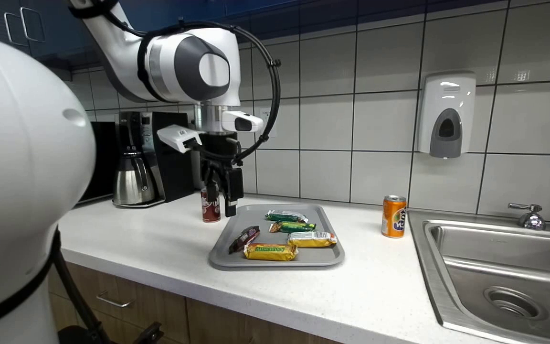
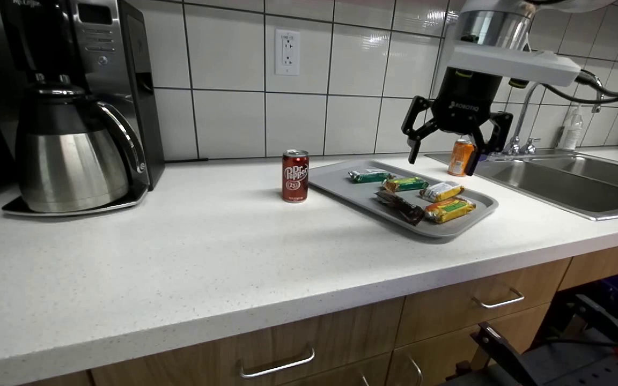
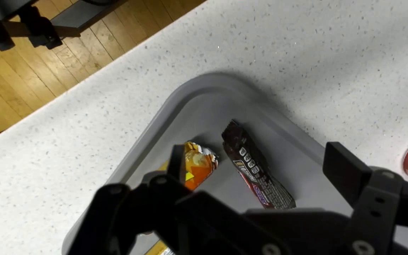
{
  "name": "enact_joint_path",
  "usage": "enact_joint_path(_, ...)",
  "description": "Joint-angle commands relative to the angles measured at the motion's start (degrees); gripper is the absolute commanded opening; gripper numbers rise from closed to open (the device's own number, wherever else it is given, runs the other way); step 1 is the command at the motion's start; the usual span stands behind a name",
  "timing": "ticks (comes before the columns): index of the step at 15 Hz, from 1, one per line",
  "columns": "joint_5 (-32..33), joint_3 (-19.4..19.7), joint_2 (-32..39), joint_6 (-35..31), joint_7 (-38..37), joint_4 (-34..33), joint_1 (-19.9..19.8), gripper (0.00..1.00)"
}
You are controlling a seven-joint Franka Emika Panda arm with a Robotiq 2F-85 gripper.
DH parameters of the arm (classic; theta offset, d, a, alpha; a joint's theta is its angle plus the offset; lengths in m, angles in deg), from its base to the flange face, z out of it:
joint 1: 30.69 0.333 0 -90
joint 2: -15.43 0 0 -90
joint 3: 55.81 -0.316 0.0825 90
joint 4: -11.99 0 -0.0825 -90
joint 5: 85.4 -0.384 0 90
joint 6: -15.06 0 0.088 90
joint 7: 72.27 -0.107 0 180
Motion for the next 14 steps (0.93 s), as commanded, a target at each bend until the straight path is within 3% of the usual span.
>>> enact_joint_path(1,-1.24,-1.92,-4.02,5.0,4.62,0.91,-1.86,1.0)
enact_joint_path(2,-1.47,-2.52,-0.87,2.15,2.74,-0.06,-2.3,1.0)
enact_joint_path(14,-1.42,-2.73,-1.55,3.44,3.61,-0.05,-2.21,1.0)
